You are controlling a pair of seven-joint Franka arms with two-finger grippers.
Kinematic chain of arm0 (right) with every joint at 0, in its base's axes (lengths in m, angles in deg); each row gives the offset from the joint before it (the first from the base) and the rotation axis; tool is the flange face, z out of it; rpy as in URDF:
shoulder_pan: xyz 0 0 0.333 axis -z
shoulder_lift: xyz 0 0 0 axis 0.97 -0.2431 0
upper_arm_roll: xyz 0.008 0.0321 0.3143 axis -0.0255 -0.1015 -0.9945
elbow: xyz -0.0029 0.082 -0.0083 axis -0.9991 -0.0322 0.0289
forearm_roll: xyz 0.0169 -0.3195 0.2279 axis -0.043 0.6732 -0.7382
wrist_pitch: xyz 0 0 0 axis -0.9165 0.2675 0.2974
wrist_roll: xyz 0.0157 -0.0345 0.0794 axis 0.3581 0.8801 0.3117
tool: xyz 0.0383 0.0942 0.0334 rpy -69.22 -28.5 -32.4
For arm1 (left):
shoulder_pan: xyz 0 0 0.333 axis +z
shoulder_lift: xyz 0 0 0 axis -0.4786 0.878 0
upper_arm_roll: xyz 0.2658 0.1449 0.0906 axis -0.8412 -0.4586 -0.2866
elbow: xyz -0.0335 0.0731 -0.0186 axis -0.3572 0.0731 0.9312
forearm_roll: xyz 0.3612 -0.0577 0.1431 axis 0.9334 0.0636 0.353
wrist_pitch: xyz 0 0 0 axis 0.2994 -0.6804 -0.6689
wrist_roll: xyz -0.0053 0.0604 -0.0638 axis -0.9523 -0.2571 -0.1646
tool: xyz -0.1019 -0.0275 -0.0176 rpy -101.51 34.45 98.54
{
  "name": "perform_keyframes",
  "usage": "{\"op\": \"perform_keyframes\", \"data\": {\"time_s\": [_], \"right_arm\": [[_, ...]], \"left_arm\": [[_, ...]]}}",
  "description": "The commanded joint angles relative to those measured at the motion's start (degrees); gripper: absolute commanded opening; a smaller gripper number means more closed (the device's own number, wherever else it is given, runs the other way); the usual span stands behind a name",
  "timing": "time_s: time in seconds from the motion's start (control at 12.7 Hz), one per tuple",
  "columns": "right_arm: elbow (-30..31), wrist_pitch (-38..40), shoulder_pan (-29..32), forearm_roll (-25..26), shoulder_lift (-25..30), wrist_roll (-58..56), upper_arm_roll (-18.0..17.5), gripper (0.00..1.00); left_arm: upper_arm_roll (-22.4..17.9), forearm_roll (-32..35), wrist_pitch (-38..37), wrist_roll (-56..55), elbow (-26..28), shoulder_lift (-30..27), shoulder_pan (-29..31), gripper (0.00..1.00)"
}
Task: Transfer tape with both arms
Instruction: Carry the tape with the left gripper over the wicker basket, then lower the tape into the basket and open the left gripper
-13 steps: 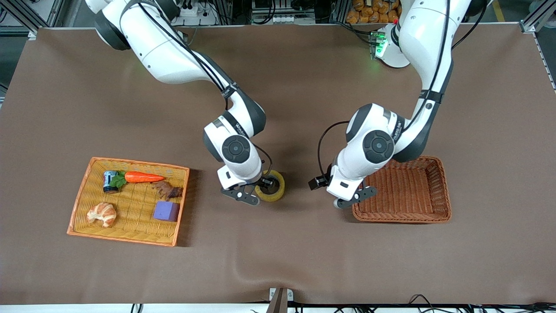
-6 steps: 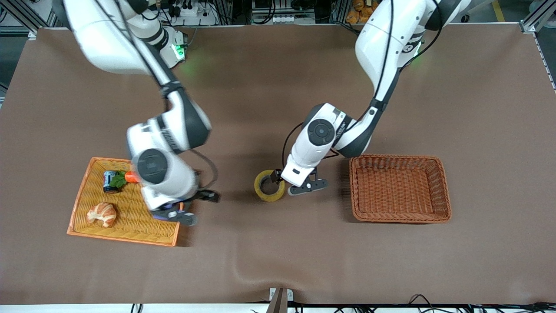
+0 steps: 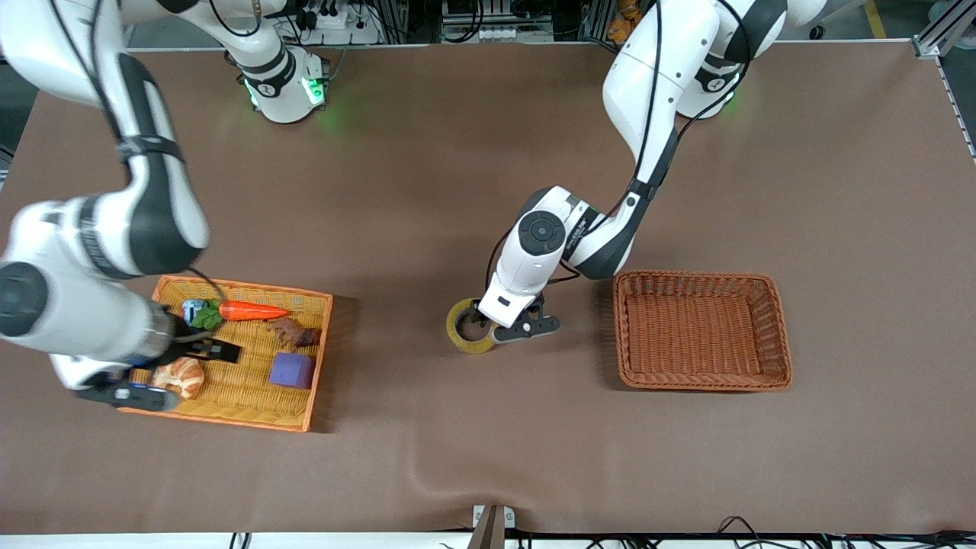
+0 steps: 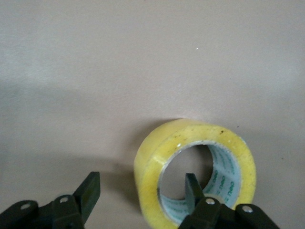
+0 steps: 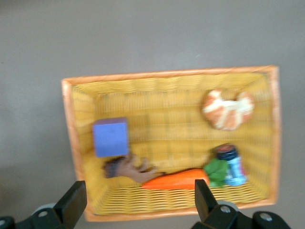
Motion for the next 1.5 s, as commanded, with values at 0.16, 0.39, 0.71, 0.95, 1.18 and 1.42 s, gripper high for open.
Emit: {"op": "perform_keyframes", "data": {"time_s": [0.16,0.39,0.71,0.95,1.18,1.42], "right_arm": [[13.2,-0.1,3.5,0.7,18.3,-8.7,-1.4,1.00],[19.4,0.3,1.4,0.8,28.9,-9.1,-1.1,1.00],[19.1,3.9,-2.5,-0.1,32.6,-18.9,6.6,1.00],[18.2,4.1,-3.7,-0.7,32.7,-17.5,7.7,1.00],[18.1,4.1,-3.3,-6.2,32.7,-10.5,7.9,1.00],[18.2,7.3,-3.3,-6.6,32.4,-11.3,7.8,1.00]], "left_arm": [[-0.9,0.8,2.4,-3.9,-2.6,3.2,-2.4,0.11],[-1.0,1.1,1.4,-3.8,-1.7,0.3,-1.2,0.00],[-1.1,1.2,-10.0,-3.2,-0.4,-8.7,4.3,0.00],[-0.9,1.4,-13.8,5.5,9.1,-18.6,13.3,0.00],[-0.9,1.4,-13.8,21.0,20.4,-24.9,22.5,0.00],[-1.1,1.4,-13.3,22.5,27.9,-26.4,25.8,0.00]]}}
